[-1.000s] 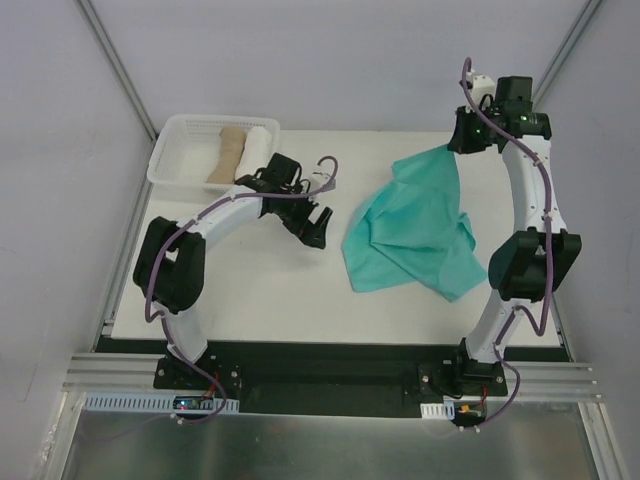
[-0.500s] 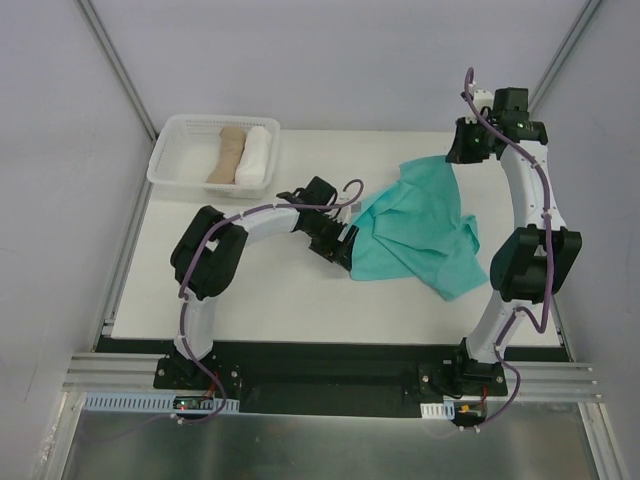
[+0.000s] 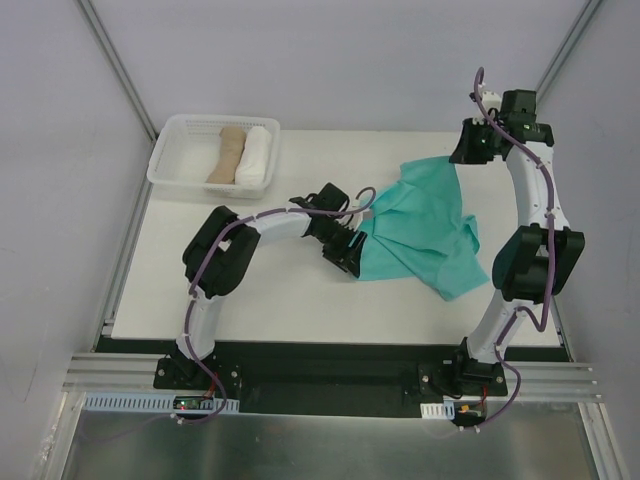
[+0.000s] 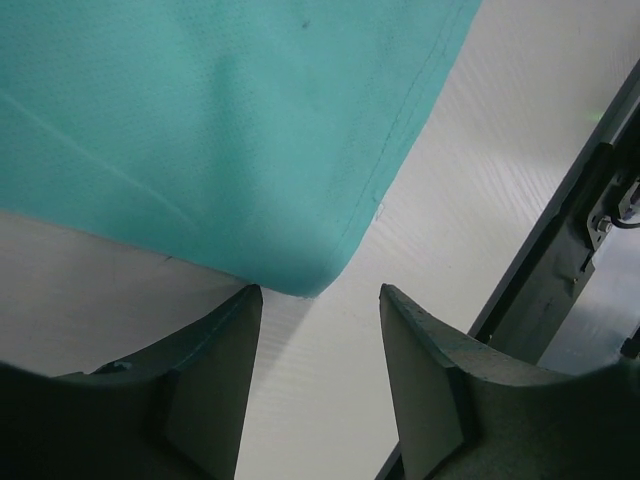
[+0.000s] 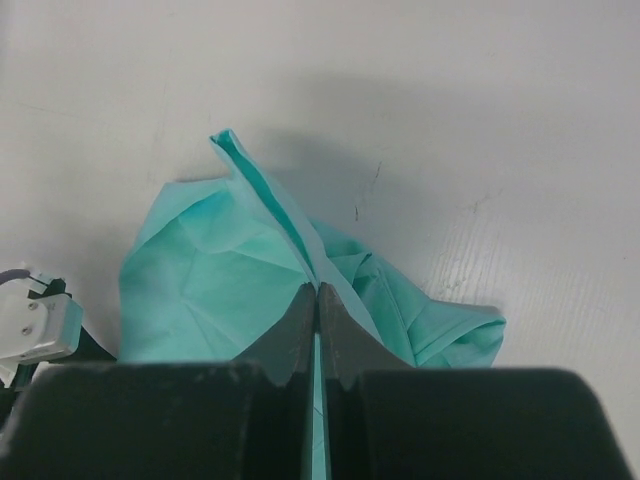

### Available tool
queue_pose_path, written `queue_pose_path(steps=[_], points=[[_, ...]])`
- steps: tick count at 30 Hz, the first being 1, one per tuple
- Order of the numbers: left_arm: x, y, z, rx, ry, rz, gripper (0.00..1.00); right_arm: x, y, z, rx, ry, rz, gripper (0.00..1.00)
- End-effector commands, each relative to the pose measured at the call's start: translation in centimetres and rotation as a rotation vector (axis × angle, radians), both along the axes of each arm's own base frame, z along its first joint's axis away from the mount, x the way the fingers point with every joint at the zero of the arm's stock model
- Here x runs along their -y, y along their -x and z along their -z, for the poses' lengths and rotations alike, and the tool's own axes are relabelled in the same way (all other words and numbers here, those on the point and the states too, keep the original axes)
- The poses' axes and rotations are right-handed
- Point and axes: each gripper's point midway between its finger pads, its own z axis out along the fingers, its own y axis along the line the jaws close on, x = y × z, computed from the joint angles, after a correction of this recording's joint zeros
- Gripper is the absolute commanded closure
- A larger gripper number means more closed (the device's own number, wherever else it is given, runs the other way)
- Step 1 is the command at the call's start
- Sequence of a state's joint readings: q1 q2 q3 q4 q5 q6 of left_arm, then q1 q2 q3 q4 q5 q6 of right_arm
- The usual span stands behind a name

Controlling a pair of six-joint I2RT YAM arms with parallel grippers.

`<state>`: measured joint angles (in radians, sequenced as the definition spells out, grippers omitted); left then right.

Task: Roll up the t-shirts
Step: Flatten out the T-shirt at the center of the board.

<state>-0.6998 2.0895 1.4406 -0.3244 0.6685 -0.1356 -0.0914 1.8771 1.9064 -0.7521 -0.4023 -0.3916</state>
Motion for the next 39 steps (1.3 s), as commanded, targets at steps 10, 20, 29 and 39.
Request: queue_pose_path(steps=[10,20,29,39], points=[[0.5,-0.3,3.6,0.026,-0.144,-0.042,0.89,0.2,0.9,-0.3,-0.005,-0.085,0.015,0.99],[-6.9,-4.8,-8.6,0.49,-0.084,0.131,1.0,3.5,2.4,-4.5,0.069,0.046,0.002,0.99],[-15.0,-10.4,-19.7,1.137,-0.386,0.356,1.0,3.3,4.6,-14.7,0.316,0.154,-0.041,0.99],[-18.7,-10.3,-32.9,1.41,-0.386,0.107,1.0,2.0,13.4,-21.7,0.517,0.332,-0.053,0.99]])
